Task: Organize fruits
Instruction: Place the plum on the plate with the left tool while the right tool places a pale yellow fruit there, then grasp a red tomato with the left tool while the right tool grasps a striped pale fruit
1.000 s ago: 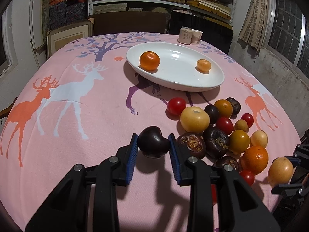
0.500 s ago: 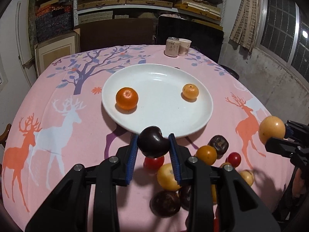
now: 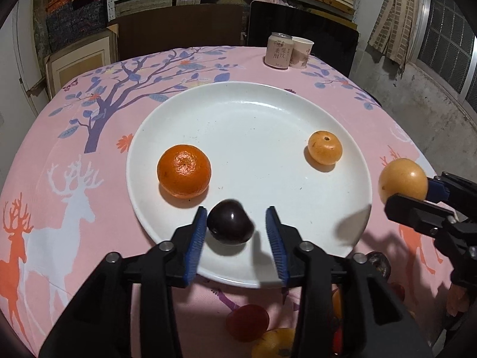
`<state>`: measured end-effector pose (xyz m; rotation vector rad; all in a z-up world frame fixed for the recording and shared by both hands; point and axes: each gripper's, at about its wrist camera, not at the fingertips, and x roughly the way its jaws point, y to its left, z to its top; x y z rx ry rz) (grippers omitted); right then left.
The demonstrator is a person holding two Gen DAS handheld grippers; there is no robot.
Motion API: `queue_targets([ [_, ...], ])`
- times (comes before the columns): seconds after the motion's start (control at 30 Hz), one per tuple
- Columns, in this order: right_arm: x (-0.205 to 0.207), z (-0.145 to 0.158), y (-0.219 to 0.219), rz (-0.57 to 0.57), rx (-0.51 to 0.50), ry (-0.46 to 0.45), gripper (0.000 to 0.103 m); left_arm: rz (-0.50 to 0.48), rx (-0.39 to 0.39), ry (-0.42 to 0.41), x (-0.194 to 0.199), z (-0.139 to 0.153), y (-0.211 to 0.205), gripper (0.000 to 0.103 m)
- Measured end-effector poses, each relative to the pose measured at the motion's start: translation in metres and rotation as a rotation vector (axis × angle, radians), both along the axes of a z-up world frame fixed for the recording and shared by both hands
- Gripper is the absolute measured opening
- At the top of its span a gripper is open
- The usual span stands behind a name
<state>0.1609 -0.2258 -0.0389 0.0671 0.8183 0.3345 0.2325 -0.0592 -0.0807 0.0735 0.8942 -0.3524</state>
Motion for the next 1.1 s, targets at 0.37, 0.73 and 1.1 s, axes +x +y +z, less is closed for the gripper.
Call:
queue_targets([
  [0.37, 0.018, -0.009, 0.016, -0.017, -0.120, -0.034, 0.062, 0.031, -0.031, -0.081, -0.046, 0.023, 0.032, 0.070],
  [0.73, -0.082, -0.004, -0.011, -0.013, -0.089, -0.032, 0.062, -0.085, 0.018, -0.069, -0.145, 0.014, 0.059, 0.070],
  [1.1, -0.133, -0.031, -0.034, -0.078, -0.039, 0.030, 0.062, -0.255, 0.072, 0.013, -0.212, -0.026, 0.038, 0.061],
])
